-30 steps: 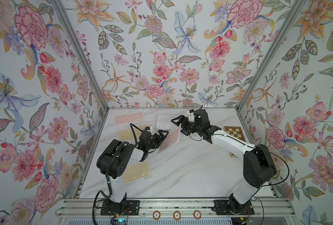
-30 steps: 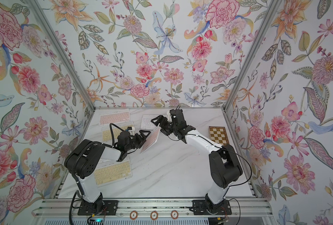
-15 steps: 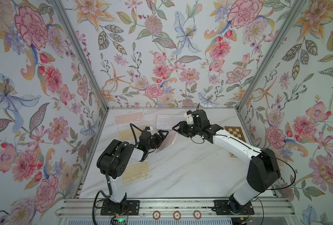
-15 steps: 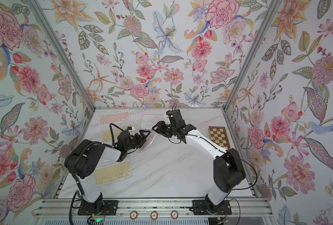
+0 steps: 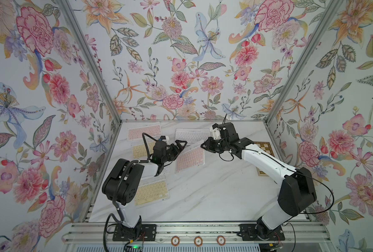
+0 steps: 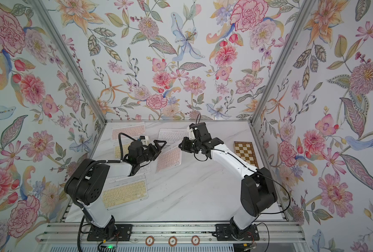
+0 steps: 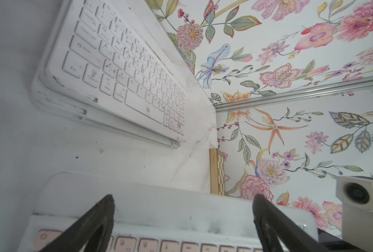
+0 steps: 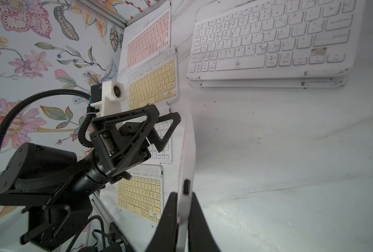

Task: Stack the numeric keypads
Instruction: Pick up the numeric keypad from the center of the board, then place the numeric keypad at the numeric keypad.

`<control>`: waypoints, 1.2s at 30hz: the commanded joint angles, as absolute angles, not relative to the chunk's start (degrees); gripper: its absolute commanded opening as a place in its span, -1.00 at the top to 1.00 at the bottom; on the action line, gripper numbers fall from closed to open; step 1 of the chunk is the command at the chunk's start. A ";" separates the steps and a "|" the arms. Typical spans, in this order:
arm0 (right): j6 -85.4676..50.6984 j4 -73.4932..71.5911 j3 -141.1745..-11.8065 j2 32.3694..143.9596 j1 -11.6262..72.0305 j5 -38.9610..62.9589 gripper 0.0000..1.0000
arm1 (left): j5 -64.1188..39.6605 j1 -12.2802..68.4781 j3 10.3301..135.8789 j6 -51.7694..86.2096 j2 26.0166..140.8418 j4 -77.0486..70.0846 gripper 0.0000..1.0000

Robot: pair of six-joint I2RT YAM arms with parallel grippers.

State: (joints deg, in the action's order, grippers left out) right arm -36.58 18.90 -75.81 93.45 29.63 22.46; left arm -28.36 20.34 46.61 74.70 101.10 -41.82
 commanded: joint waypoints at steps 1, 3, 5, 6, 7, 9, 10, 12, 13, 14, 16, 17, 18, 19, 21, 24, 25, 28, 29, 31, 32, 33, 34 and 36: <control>-32.85 19.04 -79.02 92.10 27.10 26.83 0.79 | -30.54 18.94 50.69 69.91 97.64 -34.90 -0.99; -32.33 19.06 -80.58 92.54 25.49 28.95 0.80 | -30.67 18.15 52.87 67.76 96.72 -31.38 -0.98; -32.10 18.97 -82.36 93.35 23.29 31.08 0.87 | -30.38 17.04 55.15 65.48 95.77 -28.14 -0.98; -32.15 18.76 -83.09 93.90 22.29 31.96 0.88 | -30.11 16.57 56.32 64.39 95.64 -26.43 -0.99; -32.55 18.24 -84.02 94.66 20.92 33.09 0.94 | -30.06 16.05 57.70 63.51 95.71 -24.79 -0.99; -33.37 17.19 -85.60 96.11 19.22 35.48 0.97 | -30.65 15.19 59.71 62.97 96.45 -23.77 -0.99; -33.78 16.82 -86.51 96.96 18.42 36.66 0.97 | -31.00 14.96 60.78 62.77 97.16 -23.18 -0.99; -33.98 16.69 -87.99 98.34 17.52 37.78 0.97 | -31.64 15.02 62.33 62.41 98.23 -22.34 -0.99; -34.01 16.61 -88.57 98.89 17.31 38.09 0.97 | -31.68 14.96 62.70 62.32 98.71 -22.23 -0.99; -34.51 16.13 -88.85 99.50 16.91 38.48 0.97 | -31.65 14.95 62.75 62.48 99.02 -22.42 -0.99; -36.76 13.12 -88.64 100.28 16.13 40.17 0.97 | -31.72 14.85 63.18 62.45 99.69 -22.43 -0.99; -37.93 11.37 -88.75 100.97 15.67 40.97 0.97 | -31.88 14.75 63.72 62.25 100.11 -22.27 -0.99; -38.88 10.36 -89.12 101.65 15.16 41.48 0.97 | -31.99 14.63 64.36 62.07 100.63 -22.04 -0.99; -39.63 9.24 -89.78 102.61 14.77 42.27 0.98 | -32.20 14.35 65.35 61.78 101.42 -21.49 -0.99; -41.16 7.50 -91.89 105.07 13.67 44.32 0.98 | -33.16 13.82 67.72 61.08 103.12 -20.43 -0.99; -42.31 6.09 -96.46 109.80 12.24 46.22 0.98 | -32.78 13.07 72.86 58.07 106.25 -16.26 -0.99; -42.51 6.18 -97.97 111.40 11.59 46.50 0.98 | -32.54 12.81 74.64 57.15 107.57 -14.85 -0.99; -43.99 4.41 -102.54 117.36 10.32 49.35 0.97 | -32.52 12.24 79.14 56.01 111.40 -12.81 -0.99; -44.96 3.03 -103.67 119.01 10.05 50.41 0.96 | -32.64 12.06 80.07 56.10 112.43 -12.53 -0.99; -47.01 0.11 -106.36 123.16 9.54 52.90 0.96 | -32.89 11.77 82.57 56.04 114.53 -12.42 -0.99; -47.66 -0.08 -107.31 124.41 9.41 53.40 0.96 | -32.71 11.78 83.55 55.80 115.66 -11.95 -0.99; -48.58 -1.40 -108.13 125.77 9.24 54.32 0.95 | -32.61 11.69 84.83 55.52 116.81 -11.31 -0.99; -49.07 -2.03 -109.17 127.13 9.08 54.99 0.96 | -32.69 11.66 86.11 55.16 117.92 -10.63 -0.99; -49.47 -2.16 -110.94 129.44 8.79 55.27 0.95 | -32.28 11.53 88.21 54.39 120.07 -9.34 -0.99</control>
State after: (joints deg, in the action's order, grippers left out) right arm -46.35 2.63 -107.26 127.50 8.84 50.41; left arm -31.53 11.99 84.73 56.93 116.90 -12.71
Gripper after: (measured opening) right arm 0.064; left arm 0.994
